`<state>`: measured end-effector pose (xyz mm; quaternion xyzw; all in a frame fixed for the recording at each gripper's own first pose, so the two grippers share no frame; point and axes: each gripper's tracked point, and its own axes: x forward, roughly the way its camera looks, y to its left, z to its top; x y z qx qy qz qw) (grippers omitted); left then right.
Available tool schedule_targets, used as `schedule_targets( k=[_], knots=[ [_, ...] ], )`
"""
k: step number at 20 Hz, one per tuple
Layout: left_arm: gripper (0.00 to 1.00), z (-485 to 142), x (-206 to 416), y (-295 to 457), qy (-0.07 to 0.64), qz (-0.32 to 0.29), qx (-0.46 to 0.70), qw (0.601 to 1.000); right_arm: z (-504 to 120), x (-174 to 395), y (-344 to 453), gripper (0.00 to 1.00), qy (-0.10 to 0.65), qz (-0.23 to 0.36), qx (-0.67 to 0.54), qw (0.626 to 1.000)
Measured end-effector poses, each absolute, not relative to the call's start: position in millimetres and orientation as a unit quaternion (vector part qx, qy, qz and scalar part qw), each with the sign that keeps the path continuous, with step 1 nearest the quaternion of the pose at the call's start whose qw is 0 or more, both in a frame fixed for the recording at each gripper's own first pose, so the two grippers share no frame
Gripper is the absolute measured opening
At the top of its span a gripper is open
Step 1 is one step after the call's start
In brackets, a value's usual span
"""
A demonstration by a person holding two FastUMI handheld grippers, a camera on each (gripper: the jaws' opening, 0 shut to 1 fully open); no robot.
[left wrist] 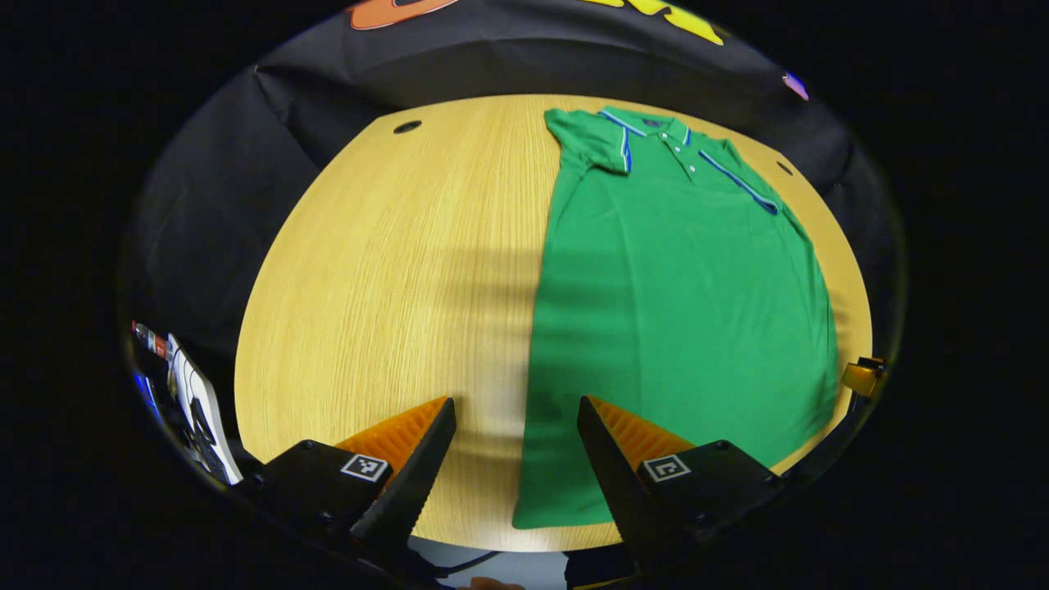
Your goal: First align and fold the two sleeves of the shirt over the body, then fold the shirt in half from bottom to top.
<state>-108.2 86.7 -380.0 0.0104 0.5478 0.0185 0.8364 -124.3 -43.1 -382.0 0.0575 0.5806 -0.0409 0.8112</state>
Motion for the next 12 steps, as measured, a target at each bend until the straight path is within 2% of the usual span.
schedule_targets(
  k=[3, 6, 7, 12],
  knots=[
    [0.97, -384, -132, 82, 0.584, 0.021, 0.002, 0.812, -395, -141, -47, 1.00, 0.612, -0.041, 0.045, 0.788],
    [0.96, -380, -144, 80, 0.604, 0.016, 0.005, 0.796, -400, -144, -44, 0.98, 0.626, -0.036, 0.037, 0.778],
    [0.97, -384, -158, 84, 0.614, 0.015, 0.005, 0.789, -400, -145, -44, 1.00, 0.630, -0.034, 0.035, 0.775],
    [0.97, -384, -151, 74, 0.639, 0.006, -0.013, 0.769, -405, -159, -40, 0.99, 0.658, -0.031, 0.032, 0.752]
  ],
)
